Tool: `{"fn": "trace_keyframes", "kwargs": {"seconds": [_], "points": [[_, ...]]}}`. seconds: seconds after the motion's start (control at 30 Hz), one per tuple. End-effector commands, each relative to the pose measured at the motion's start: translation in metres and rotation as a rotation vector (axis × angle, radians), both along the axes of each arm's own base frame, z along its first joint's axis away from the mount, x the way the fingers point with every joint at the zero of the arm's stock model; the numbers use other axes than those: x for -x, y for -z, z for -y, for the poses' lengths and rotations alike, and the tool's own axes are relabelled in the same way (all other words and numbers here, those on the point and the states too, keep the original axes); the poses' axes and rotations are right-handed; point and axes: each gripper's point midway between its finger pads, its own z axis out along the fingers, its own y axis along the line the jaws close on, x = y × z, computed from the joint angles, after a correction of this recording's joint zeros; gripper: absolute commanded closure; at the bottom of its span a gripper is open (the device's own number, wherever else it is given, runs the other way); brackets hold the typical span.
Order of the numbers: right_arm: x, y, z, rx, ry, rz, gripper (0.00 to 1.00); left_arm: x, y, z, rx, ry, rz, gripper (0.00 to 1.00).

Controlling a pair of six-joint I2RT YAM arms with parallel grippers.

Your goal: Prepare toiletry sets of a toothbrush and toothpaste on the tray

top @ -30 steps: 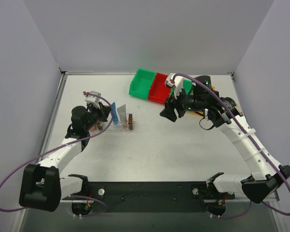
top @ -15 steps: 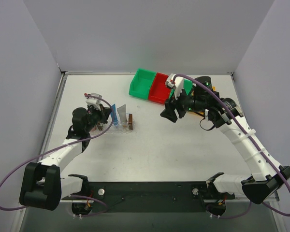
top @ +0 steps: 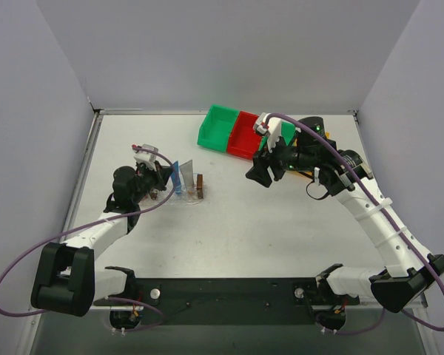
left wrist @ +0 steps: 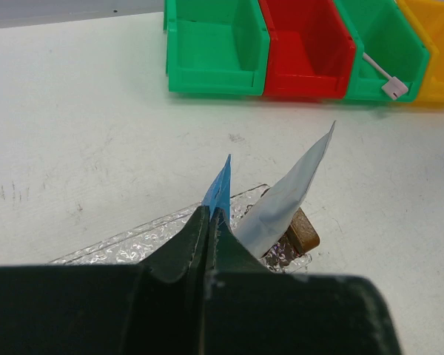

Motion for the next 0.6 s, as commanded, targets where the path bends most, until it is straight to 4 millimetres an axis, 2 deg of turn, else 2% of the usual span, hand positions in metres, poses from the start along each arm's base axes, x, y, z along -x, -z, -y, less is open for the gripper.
{"fn": "trace_keyframes", "kwargs": {"seconds": [0.0,0.2,0.37,0.57], "points": [[0.0041,-0.0146,-0.0010,-0.036,-0.026,0.051,0.45,-0.0063,-0.0253,0.0043,0.012,0.019,0.113,1.00],[0.0033,-0.0106,-0.0011,-0.030,-0.027,0.044,0.45,-0.0053,-0.0250,0.0058,0.009,0.028,0.115,1.00],[0.0035,-0.0105,-0.0021,-0.033,-0.032,0.040,0.45,-0.0043,-0.0220,0.0062,-0.002,0.036,0.107,0.84],[0.0029,-0.0096,-0.0034,-0.034,-0.035,0.035,0.45,-0.0049,-0.0225,0.0047,-0.007,0.032,0.099,0.78]]}}
